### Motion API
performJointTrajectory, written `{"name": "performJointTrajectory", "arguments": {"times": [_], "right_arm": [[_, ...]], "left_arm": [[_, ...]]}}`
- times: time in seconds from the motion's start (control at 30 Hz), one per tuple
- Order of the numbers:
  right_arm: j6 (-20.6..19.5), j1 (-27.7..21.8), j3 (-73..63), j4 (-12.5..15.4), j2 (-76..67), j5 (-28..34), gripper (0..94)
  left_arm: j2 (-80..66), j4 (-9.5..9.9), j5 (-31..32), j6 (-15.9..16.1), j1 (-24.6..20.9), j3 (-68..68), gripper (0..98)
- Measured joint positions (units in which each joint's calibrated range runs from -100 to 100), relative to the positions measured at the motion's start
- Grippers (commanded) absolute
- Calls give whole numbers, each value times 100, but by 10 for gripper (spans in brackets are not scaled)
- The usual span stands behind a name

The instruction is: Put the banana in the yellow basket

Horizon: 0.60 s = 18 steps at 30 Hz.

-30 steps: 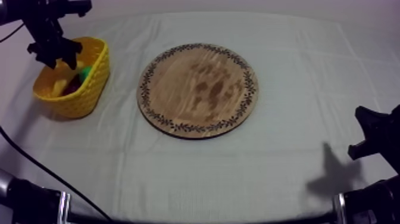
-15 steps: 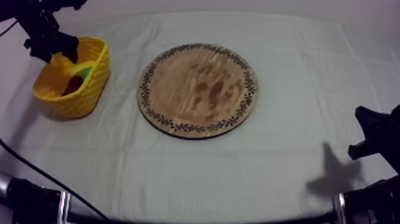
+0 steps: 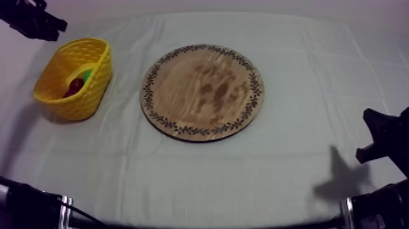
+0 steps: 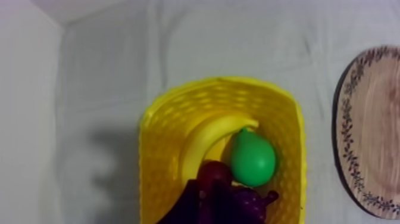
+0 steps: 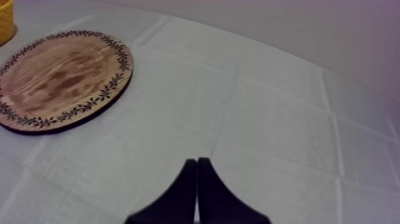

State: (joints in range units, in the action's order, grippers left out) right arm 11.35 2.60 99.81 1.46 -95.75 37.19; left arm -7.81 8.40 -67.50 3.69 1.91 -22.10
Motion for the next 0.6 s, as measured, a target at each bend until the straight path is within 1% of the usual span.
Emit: {"name": "performJointTrajectory", "arguments": {"times": [0.17, 0.37, 0.6], "right_arm": [[0, 0, 0, 0, 0, 0, 3], [0, 0, 0, 0, 0, -8, 3], [0, 0, 0, 0, 0, -8, 3]], "left_arm": [[-790, -51, 183, -132, 14, -218, 4], [-1819, -85, 592, -414, 47, -692, 0], [-3195, -84, 1045, -734, 30, -1413, 0]]}}
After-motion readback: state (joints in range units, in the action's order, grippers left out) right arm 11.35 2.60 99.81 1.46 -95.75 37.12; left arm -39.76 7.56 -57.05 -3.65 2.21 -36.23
